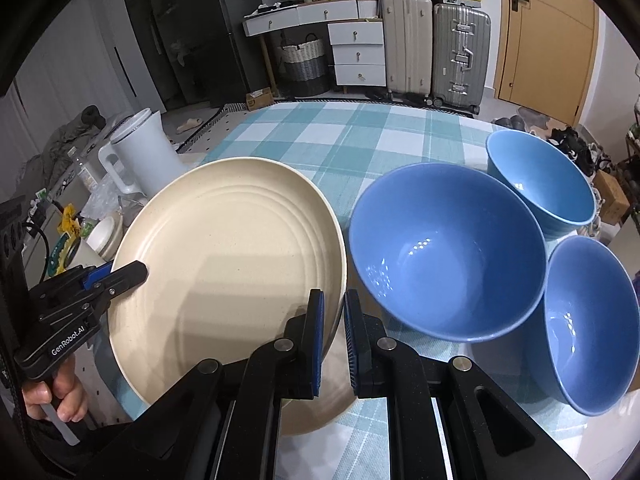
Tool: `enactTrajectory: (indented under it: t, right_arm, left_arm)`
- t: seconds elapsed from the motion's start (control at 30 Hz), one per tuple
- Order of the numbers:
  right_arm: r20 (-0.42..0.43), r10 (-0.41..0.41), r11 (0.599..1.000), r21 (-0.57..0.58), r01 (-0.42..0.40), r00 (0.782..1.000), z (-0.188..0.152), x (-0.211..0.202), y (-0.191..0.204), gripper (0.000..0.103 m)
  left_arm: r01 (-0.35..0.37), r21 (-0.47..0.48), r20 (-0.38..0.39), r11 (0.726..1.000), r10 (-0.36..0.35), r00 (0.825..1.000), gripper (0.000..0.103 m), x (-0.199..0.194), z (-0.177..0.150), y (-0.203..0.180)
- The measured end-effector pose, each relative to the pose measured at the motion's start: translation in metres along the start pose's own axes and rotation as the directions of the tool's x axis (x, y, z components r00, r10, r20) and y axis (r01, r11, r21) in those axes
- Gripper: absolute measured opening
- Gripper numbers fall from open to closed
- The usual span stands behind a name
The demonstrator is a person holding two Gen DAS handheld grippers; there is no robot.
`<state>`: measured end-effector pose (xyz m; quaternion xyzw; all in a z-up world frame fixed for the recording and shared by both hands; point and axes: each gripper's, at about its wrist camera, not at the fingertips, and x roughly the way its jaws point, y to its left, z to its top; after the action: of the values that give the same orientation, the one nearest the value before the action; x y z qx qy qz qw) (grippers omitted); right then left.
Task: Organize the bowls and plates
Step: 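Carry the held cream plates past the blue bowls with both tools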
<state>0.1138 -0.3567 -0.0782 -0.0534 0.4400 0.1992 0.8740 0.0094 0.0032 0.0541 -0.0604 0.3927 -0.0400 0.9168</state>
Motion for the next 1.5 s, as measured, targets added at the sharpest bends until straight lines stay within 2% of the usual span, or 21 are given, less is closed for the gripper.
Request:
enactTrajectory:
  t: [0.33, 0.83, 1.5]
  right_arm:
    - [-0.006, -0.008, 1.000, 0.016, 0.008, 1.000, -0.019, 0.004, -0.001, 0.011]
    - [-0.029, 0.005, 1.000, 0.028, -0.004, 1.000, -0.035, 0.019, -0.006, 0.011]
    - [-0.041, -0.048, 0.999, 0.022, 0.049, 0.998, -0.044, 0.030, -0.011, 0.011]
  left_arm:
    - [0.007, 0.019, -0.046, 1.000, -0.006, 0.999, 0.014, 0.022, -0.009, 0.000]
    - [-0.008, 0.038, -0.070, 0.999, 0.010, 0.997, 0.014, 0.045, -0.012, 0.000]
    - [-0.039, 0.091, -0.090, 0.995, 0.047, 0.995, 0.015, 0.073, -0.021, -0.014]
